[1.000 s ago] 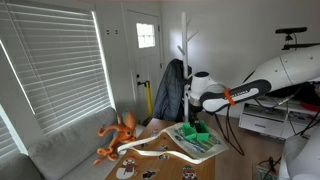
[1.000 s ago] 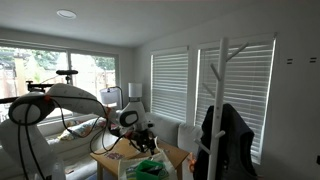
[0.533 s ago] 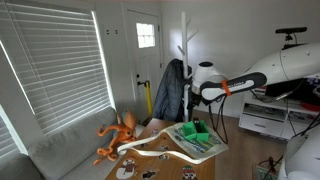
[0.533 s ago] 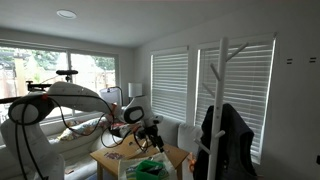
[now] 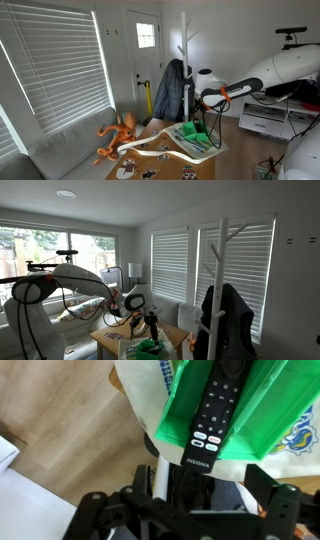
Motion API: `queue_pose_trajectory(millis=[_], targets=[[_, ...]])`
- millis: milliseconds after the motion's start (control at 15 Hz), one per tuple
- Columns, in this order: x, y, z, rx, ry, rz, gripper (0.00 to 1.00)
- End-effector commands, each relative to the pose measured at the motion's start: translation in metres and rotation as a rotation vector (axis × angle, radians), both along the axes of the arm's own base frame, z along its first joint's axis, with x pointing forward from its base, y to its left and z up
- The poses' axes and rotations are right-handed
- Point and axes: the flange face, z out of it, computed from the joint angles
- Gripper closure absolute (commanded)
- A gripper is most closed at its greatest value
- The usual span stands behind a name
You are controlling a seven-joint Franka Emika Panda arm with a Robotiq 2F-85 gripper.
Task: Take the remote control out of the green box then put it on the table
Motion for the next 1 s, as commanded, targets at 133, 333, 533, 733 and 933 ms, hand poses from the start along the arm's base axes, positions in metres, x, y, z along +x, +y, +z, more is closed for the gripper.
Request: queue_pose_trajectory(millis=[133,333,533,733,933], targets=[[-0.005,-0.002,-0.006,0.008,-0.001,-0.061,0.00],[-0.002,0.001,-0.008,0.029,-0.012,-0.065,0.00],[0.000,0.006,-0.013,0.053,-0.039,-0.113,0.00],[0.004,0.003,-0.015,0.038,-0.085,-0.147,0.00],[0.011,0.001,-0.023,0.011,-0.139,-0.200,0.00]])
